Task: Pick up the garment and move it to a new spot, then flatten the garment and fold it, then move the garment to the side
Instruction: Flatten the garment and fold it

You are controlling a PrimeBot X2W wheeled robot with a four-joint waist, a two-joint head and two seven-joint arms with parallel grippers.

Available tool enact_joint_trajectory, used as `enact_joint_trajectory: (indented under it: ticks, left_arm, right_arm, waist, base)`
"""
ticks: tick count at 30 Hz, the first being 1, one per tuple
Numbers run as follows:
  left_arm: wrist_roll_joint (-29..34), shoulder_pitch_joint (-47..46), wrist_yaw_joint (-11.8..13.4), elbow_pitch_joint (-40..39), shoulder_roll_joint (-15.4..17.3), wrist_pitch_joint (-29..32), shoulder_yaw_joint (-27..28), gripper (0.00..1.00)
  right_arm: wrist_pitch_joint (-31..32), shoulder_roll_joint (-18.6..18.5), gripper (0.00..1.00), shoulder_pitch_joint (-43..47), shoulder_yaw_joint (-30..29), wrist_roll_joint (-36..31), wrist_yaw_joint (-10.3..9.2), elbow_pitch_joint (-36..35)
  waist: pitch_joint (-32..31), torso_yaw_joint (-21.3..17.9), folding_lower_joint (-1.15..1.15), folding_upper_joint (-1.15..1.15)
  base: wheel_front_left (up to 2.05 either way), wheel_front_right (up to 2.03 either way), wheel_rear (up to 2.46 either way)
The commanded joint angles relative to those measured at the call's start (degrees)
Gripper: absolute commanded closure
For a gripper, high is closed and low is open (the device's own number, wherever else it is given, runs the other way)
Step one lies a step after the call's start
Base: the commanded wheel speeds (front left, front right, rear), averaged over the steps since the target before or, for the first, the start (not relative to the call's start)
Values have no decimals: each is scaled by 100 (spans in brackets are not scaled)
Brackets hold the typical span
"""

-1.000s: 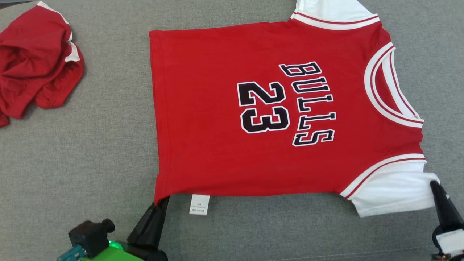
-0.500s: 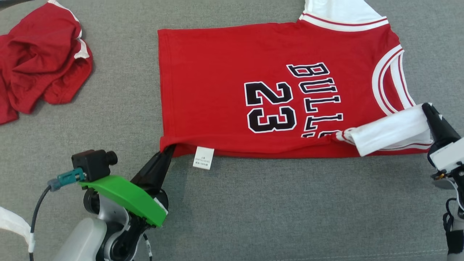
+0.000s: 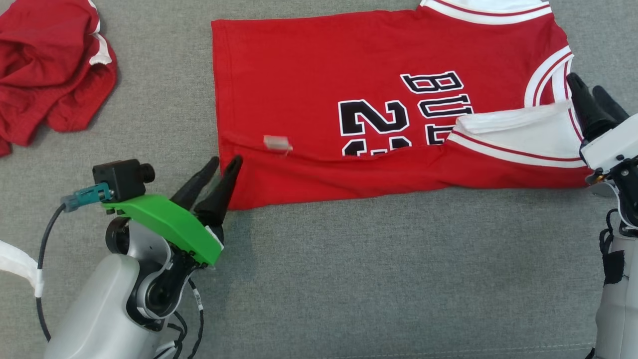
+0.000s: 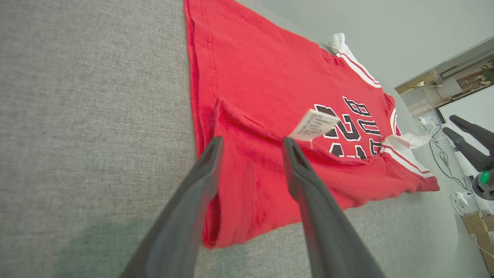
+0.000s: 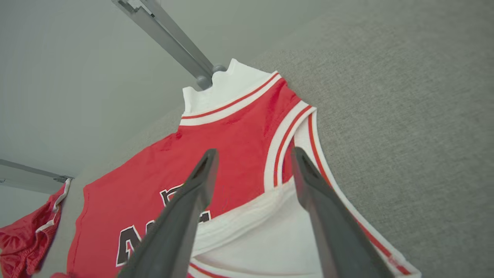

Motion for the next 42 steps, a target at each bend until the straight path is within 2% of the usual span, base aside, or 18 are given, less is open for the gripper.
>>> enact_joint_trajectory:
  ticks: [1, 4, 7, 12, 17, 27, 28, 29, 30, 31, 35, 38, 42]
  left_arm:
    - [18, -22, -2, -19, 75, -65, 78, 0]
    - [67, 281, 72, -154, 240, -205, 173, 0]
    - [-16, 575, 88, -373, 329, -197, 183, 0]
    - [-20, 864, 151, -503, 381, -178, 132, 0]
    - [-104, 765, 95, -432, 352, 12, 40, 0]
    - [-118, 409, -96, 18, 216, 299, -236, 0]
    - [-127, 390, -122, 62, 196, 321, -258, 22]
    - [-134, 360, -154, 110, 178, 341, -291, 59]
    - [-143, 339, -188, 147, 170, 371, -328, 89]
    - [-174, 328, -236, 177, 156, 404, -374, 100]
    - [-242, 295, -390, 167, 251, 482, -472, 100]
    - [-368, 345, -458, 22, 467, 566, -478, 100]
    - [-585, 576, -510, -455, 872, 716, -505, 100]
  right_arm:
    - [-139, -28, 0, -17, 14, -20, 0, -153]
    - [-356, -16, 0, 358, 58, -177, 0, -534]
    - [-295, -35, 0, 784, 123, -404, 0, -1010]
    - [-75, -337, 0, 1586, 259, -848, 0, -1444]
    - [-64, -571, 0, 1781, 358, -1353, 0, -1248]
    - [201, -604, 0, 1348, 584, -1469, 0, -535]
    - [229, -588, 10, 1324, 603, -1420, 0, -485]
    - [266, -572, 49, 1278, 587, -1392, 0, -424]
    - [303, -569, 70, 1248, 595, -1352, 0, -370]
    - [340, -561, 100, 1210, 623, -1244, 0, -312]
    - [480, -595, 100, 1062, 449, -939, -7, -179]
    - [702, -683, 100, 1044, 221, -650, -6, -346]
    - [1315, -885, 100, 1355, -86, -239, -6, -834]
  waist:
    - [-24, -26, 0, 0]
    - [-101, -81, 0, 0]
    - [-121, -111, 0, 0]
    - [1, -157, 0, 0]
    - [169, -184, 0, 0]
    - [418, -85, 0, 0]
    - [428, -77, 0, 0]
    - [442, -70, 0, 0]
    - [449, -66, 0, 0]
    - [453, -60, 0, 0]
    - [387, -40, 0, 0]
    - [261, -3, 0, 0]
    - [68, 29, 0, 0]
  base:
    - [0, 0, 0]
    - [0, 0, 0]
    - [0, 0, 0]
    - [0, 0, 0]
    - [0, 0, 0]
    - [0, 0, 0]
    - [0, 0, 0]
    - [0, 0, 0]
    - [0, 0, 0]
    - [0, 0, 0]
    - [0, 0, 0]
    - [0, 0, 0]
    - [0, 0, 0]
